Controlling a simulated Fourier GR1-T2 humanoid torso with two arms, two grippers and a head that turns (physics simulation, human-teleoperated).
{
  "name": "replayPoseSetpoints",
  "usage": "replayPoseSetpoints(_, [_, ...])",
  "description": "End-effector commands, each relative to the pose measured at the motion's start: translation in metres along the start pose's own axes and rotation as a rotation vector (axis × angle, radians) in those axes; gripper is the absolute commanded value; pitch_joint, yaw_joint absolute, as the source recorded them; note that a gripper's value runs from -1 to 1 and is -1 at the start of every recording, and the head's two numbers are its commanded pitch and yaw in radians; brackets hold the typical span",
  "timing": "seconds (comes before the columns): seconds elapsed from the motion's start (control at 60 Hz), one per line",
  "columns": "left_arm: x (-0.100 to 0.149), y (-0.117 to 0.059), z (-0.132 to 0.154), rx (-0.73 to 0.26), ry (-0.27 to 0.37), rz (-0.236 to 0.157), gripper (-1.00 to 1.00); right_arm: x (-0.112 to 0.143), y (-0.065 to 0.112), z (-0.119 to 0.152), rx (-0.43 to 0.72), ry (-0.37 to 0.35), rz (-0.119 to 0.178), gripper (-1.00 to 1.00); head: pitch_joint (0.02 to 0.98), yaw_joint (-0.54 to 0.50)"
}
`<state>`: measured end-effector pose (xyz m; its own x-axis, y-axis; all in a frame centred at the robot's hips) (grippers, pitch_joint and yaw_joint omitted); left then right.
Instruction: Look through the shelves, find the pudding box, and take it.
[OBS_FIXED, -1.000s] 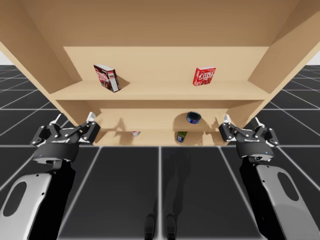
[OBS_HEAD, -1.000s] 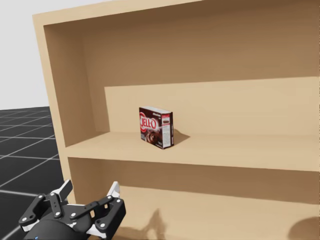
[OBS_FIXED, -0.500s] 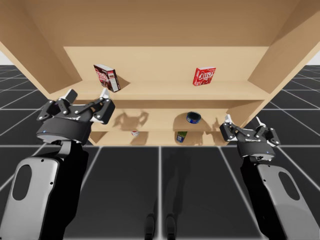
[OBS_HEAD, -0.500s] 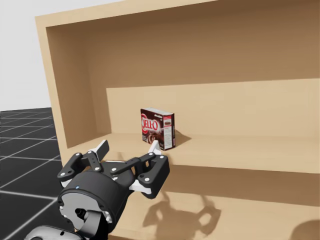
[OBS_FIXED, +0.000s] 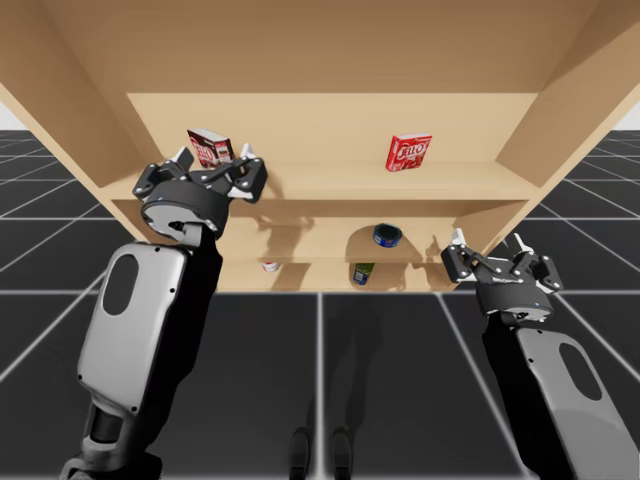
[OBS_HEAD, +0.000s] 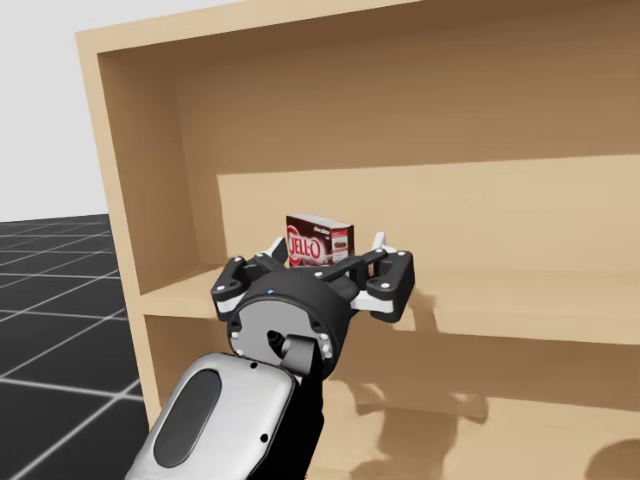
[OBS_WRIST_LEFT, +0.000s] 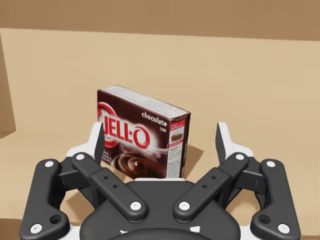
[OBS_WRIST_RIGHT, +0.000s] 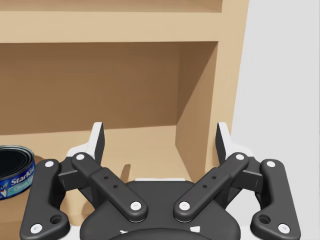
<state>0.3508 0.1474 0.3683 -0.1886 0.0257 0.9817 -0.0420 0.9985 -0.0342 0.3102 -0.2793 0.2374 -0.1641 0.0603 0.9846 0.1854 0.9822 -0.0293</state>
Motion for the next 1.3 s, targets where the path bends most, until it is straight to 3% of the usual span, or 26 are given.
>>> replayPoseSetpoints(0.017, [-0.002,-0.009,-0.022,0.038,0.018,0.000,-1.00,0.000,-0.001,0.000,-0.001,0.003,0.000,-1.00,0.251,0.32])
replayPoseSetpoints(0.217, [-0.008,-0.010,-0.038,0.114,0.048,-0.002,-1.00,0.000,-0.001,0.000,0.001,0.005,0.003,-1.00,0.256,0.31])
replayPoseSetpoints(0.3, [-0.009,-0.008,-0.041,0.138,0.053,-0.008,-0.76,0.000,-0.002,0.000,0.002,0.007,0.004,-1.00,0.258,0.31])
replayPoseSetpoints(0.333, [-0.009,-0.008,-0.042,0.143,0.052,-0.007,-0.21,-0.001,-0.002,0.000,0.002,0.007,0.005,-1.00,0.258,0.31])
replayPoseSetpoints(0.35, [-0.008,-0.008,-0.042,0.144,0.052,-0.007,-0.09,-0.001,-0.002,0.000,0.002,0.007,0.005,-1.00,0.258,0.31])
replayPoseSetpoints(0.367, [-0.008,-0.008,-0.042,0.147,0.051,-0.009,0.16,-0.001,-0.002,0.000,0.002,0.008,0.005,-1.00,0.258,0.31])
replayPoseSetpoints(0.4, [-0.008,-0.008,-0.042,0.148,0.049,-0.011,0.76,-0.001,-0.002,0.000,0.002,0.008,0.006,-1.00,0.258,0.31])
replayPoseSetpoints(0.45, [-0.007,-0.008,-0.043,0.148,0.048,-0.013,0.91,-0.001,-0.002,0.000,0.002,0.009,0.006,-1.00,0.258,0.31])
replayPoseSetpoints(0.65, [0.001,-0.009,-0.032,0.134,0.020,-0.013,1.00,-0.001,-0.003,0.000,0.002,0.008,0.007,-1.00,0.260,0.31])
replayPoseSetpoints(0.867, [0.015,-0.006,-0.004,0.085,-0.021,-0.044,0.99,-0.001,-0.002,0.000,0.001,0.006,0.008,-1.00,0.259,0.31])
replayPoseSetpoints(1.033, [0.010,0.008,0.026,0.066,-0.054,-0.105,1.00,-0.002,-0.001,-0.001,0.005,0.008,0.012,-1.00,0.261,0.30])
replayPoseSetpoints(1.3, [0.005,0.032,0.071,0.052,-0.071,-0.127,1.00,-0.003,0.000,-0.001,0.011,0.000,0.022,-1.00,0.264,0.31])
